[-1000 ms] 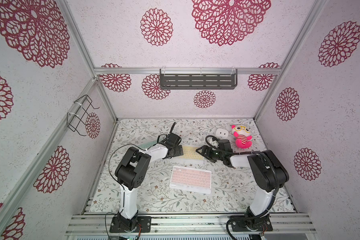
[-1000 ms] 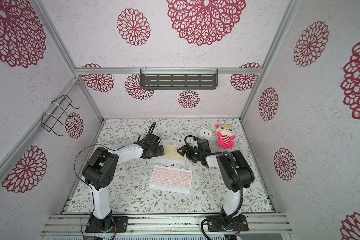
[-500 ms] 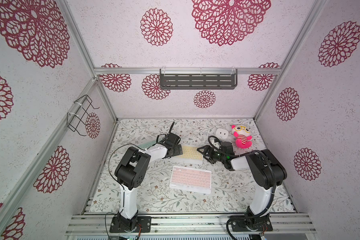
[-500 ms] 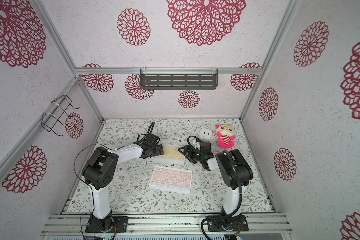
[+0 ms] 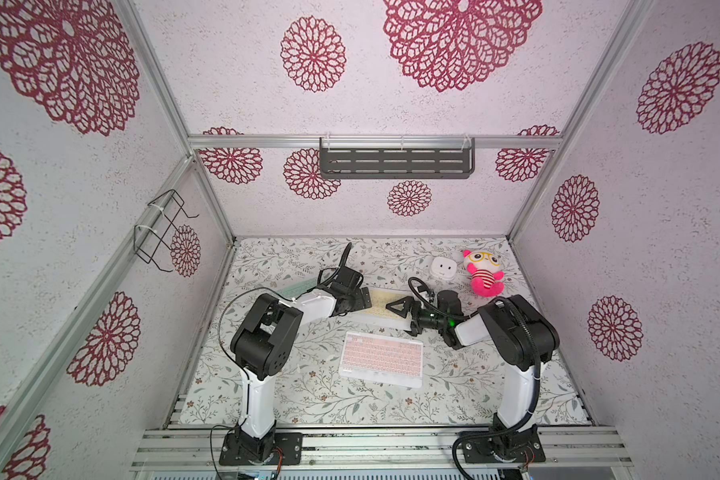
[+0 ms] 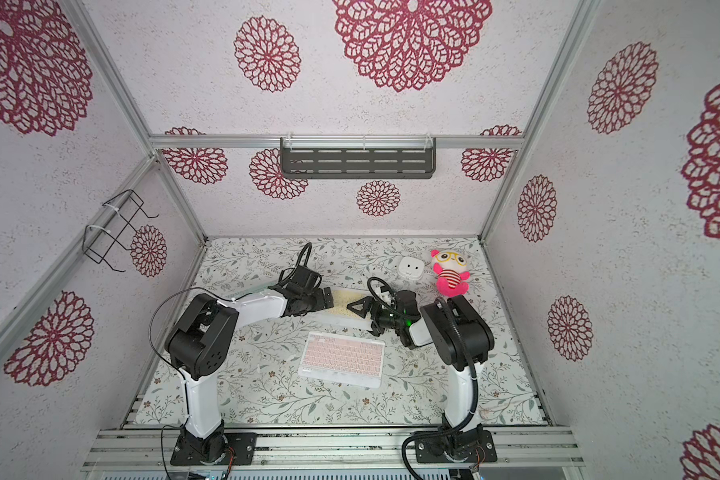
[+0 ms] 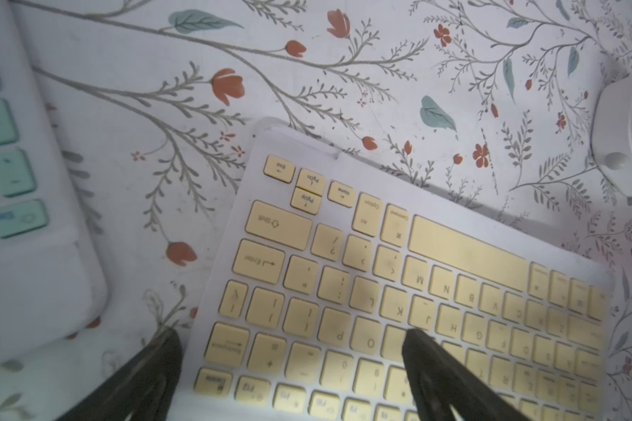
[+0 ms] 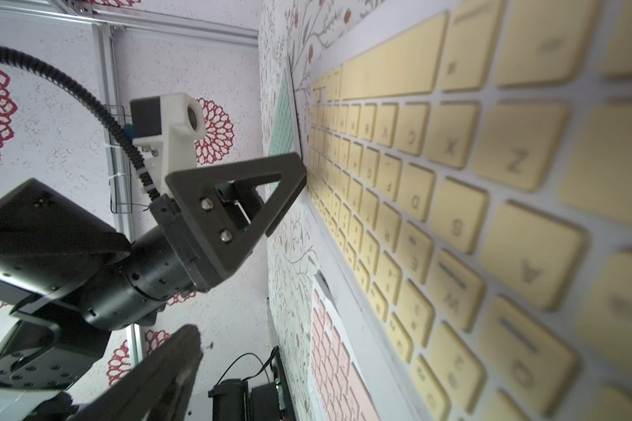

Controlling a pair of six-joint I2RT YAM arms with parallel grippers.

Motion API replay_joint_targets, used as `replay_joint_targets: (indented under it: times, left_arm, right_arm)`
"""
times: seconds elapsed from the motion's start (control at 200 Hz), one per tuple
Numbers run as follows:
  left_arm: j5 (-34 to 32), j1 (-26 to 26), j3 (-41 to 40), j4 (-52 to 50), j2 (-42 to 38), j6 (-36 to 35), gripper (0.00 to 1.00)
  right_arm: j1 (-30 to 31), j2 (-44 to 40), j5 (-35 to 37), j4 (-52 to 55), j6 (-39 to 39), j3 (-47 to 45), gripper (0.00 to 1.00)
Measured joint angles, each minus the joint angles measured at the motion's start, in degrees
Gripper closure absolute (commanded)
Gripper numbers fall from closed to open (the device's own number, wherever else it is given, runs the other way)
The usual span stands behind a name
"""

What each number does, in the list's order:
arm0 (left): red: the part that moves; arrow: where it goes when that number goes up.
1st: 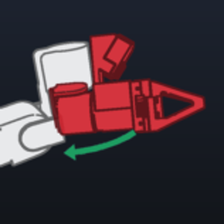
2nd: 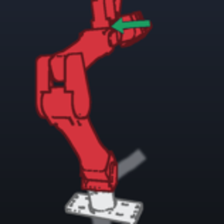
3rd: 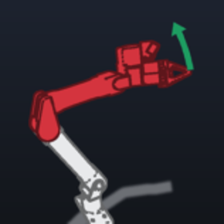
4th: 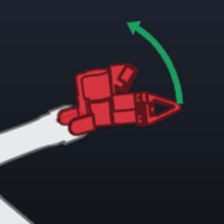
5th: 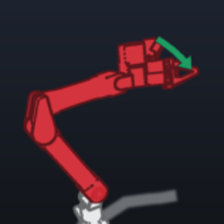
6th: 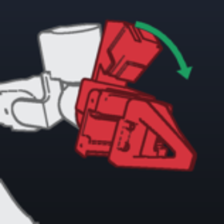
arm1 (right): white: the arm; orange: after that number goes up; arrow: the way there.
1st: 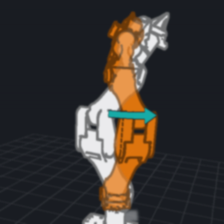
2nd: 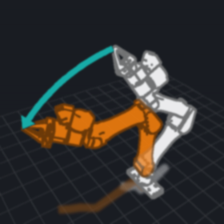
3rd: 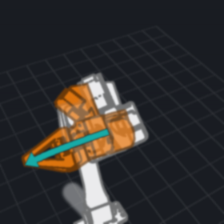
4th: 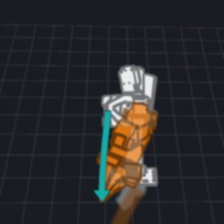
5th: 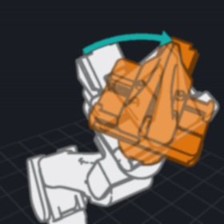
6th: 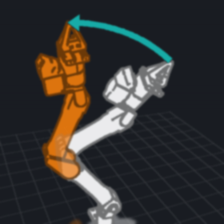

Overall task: Stack the numeric keypads
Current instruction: Pick up the numeric keypad from the center of the board.

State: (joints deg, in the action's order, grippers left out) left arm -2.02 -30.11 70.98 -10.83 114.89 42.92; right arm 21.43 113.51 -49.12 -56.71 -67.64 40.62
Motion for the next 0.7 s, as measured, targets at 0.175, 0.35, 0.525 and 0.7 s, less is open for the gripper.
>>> replay_joint_targets:
  times: [0.175,0.35,0.525,0.7]
  left_arm:
    - [0.2,0.1,-0.4,1.1,0.0,0.2,0.03]
    - [2.1,0.1,-0.6,2.4,0.0,0.3,0.02]
    - [5.0,-0.1,-0.7,3.3,0.0,0.7,0.02]
    - [6.3,-0.1,-0.8,3.7,0.0,1.0,0.02]
  right_arm:
    - [-0.3,0.5,-1.0,-1.2,-1.2,-0.4,0.02]
    - [-0.8,-2.8,0.3,7.3,4.9,-0.3,0.04]
    - [-1.5,-8.2,6.4,21.3,14.1,1.4,0.14]
    - [-2.2,-9.2,10.2,26.7,18.1,3.1,0.32]
